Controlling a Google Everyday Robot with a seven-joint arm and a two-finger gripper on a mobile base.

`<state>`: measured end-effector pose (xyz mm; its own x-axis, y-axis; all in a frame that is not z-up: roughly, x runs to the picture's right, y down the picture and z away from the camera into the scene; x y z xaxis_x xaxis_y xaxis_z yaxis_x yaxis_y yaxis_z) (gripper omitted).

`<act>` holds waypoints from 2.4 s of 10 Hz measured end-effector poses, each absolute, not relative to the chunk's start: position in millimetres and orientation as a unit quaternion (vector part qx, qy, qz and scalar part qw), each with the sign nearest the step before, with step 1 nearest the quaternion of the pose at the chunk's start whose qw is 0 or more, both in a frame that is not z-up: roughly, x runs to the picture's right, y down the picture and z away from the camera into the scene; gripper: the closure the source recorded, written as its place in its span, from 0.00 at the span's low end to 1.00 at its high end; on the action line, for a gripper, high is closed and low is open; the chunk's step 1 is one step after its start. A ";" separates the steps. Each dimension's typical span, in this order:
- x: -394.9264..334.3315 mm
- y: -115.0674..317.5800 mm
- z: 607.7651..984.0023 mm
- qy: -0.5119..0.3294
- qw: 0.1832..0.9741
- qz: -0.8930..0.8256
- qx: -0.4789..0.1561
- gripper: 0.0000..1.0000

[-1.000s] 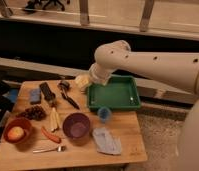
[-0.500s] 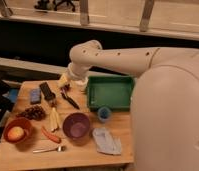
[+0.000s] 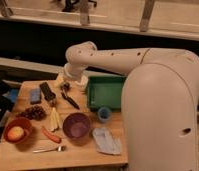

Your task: Place brush in purple bowl

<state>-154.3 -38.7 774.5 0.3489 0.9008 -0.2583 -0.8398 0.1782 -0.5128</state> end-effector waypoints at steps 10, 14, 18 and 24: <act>-154.4 11.9 871.6 0.027 0.779 0.548 -0.303 0.20; -170.9 14.0 886.3 0.015 0.783 0.544 -0.302 0.20; -171.4 14.8 887.1 0.017 0.780 0.546 -0.305 0.20; -177.1 43.5 924.3 0.019 0.755 0.558 -0.343 0.20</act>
<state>-177.1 43.5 924.3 0.3763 0.8296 -0.4126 -0.8562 0.1412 -0.4969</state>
